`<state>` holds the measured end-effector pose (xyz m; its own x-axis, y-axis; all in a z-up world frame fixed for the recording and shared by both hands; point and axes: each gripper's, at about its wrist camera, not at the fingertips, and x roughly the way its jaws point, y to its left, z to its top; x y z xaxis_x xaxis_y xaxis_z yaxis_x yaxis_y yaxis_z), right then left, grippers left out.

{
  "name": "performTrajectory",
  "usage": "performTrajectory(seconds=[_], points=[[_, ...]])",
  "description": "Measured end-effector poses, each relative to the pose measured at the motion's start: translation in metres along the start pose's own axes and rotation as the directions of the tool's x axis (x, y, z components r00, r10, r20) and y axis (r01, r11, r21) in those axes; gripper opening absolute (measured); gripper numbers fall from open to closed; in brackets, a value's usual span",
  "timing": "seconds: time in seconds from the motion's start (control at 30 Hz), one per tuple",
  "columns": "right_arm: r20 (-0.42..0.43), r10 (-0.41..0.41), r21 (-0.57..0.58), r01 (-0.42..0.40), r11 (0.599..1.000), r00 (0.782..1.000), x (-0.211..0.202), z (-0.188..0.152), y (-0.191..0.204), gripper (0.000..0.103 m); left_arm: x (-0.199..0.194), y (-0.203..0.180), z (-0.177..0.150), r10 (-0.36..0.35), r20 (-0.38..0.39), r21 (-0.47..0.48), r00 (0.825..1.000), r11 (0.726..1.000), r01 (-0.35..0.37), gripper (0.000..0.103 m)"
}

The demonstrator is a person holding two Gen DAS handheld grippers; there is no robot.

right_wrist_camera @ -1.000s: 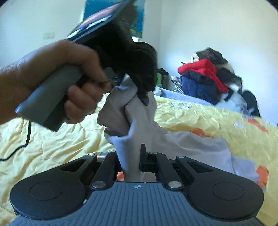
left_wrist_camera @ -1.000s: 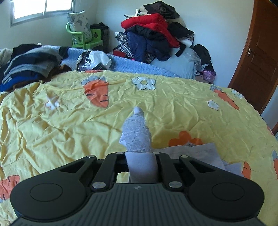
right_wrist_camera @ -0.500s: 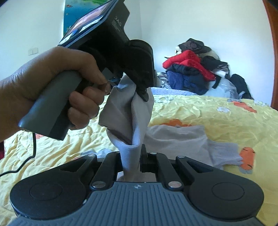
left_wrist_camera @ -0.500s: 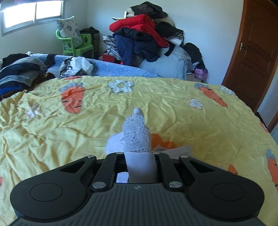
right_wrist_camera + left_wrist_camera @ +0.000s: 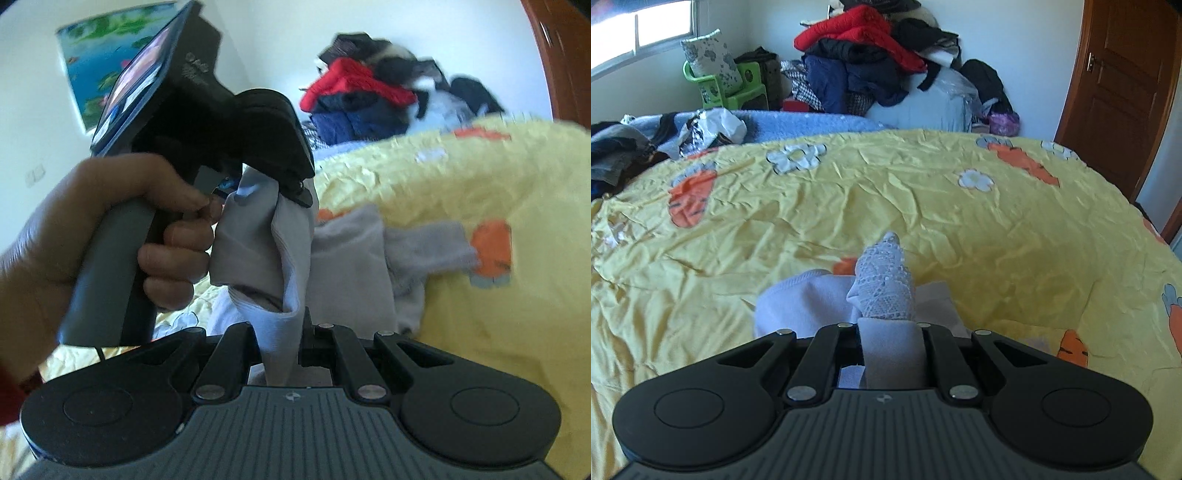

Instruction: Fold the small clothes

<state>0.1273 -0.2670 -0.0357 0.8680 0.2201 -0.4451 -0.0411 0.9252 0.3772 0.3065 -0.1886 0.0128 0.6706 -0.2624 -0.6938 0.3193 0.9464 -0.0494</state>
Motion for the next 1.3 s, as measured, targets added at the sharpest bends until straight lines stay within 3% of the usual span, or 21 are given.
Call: performTrajectory(seconds=[0.4,0.43,0.53,0.63,0.67,0.73,0.87,0.97,1.03,1.2,1.3], points=[[-0.05,0.096,0.259,-0.08,0.963,0.994,0.014,-0.01,-0.048,0.009,0.023,-0.026,-0.002,-0.046,-0.074,0.023,0.996,0.999,0.048,0.013],[-0.051,0.097,0.263,-0.081,0.961,0.994,0.015,-0.011,-0.05,0.015,0.023,-0.026,-0.001,-0.051,-0.073,0.018,0.996,0.998,0.053,0.016],[-0.056,0.098,0.27,-0.079,0.96,0.994,0.02,-0.01,-0.052,0.018,0.018,-0.026,0.004,-0.057,-0.038,0.012,0.998,0.998,0.057,0.034],[-0.057,0.112,0.302,-0.09,0.949,0.992,0.025,-0.011,-0.059,0.017,0.008,-0.022,0.011,-0.044,0.039,-0.006,0.998,0.999,0.044,0.079],[-0.058,0.119,0.315,-0.095,0.944,0.991,0.026,-0.011,-0.061,0.017,0.002,-0.02,0.012,-0.03,0.081,-0.014,0.996,0.999,0.031,0.083],[-0.058,0.128,0.328,-0.102,0.939,0.99,0.028,-0.012,-0.065,0.018,-0.006,-0.016,0.014,-0.009,0.117,-0.017,0.993,1.0,0.011,0.083],[-0.055,0.153,0.366,-0.123,0.922,0.987,0.031,-0.013,-0.071,0.02,-0.016,-0.005,0.008,0.047,0.115,-0.022,0.992,0.999,-0.045,0.083],[-0.043,0.199,0.447,-0.16,0.88,0.979,0.033,-0.015,-0.084,0.022,-0.023,0.007,-0.008,0.078,0.106,-0.019,0.991,0.997,-0.076,0.083],[-0.036,0.221,0.482,-0.177,0.858,0.975,0.037,-0.017,-0.092,0.017,-0.028,0.014,-0.022,0.1,0.103,-0.018,0.99,0.995,-0.099,0.083],[-0.031,0.229,0.498,-0.183,0.848,0.973,0.043,-0.018,-0.096,0.007,-0.038,0.028,-0.055,0.117,0.07,-0.033,0.991,0.993,-0.114,0.083],[-0.041,0.236,0.502,-0.185,0.845,0.971,0.045,-0.017,-0.096,0.016,-0.049,0.032,-0.071,0.118,0.069,-0.036,0.991,0.993,-0.116,0.083]])
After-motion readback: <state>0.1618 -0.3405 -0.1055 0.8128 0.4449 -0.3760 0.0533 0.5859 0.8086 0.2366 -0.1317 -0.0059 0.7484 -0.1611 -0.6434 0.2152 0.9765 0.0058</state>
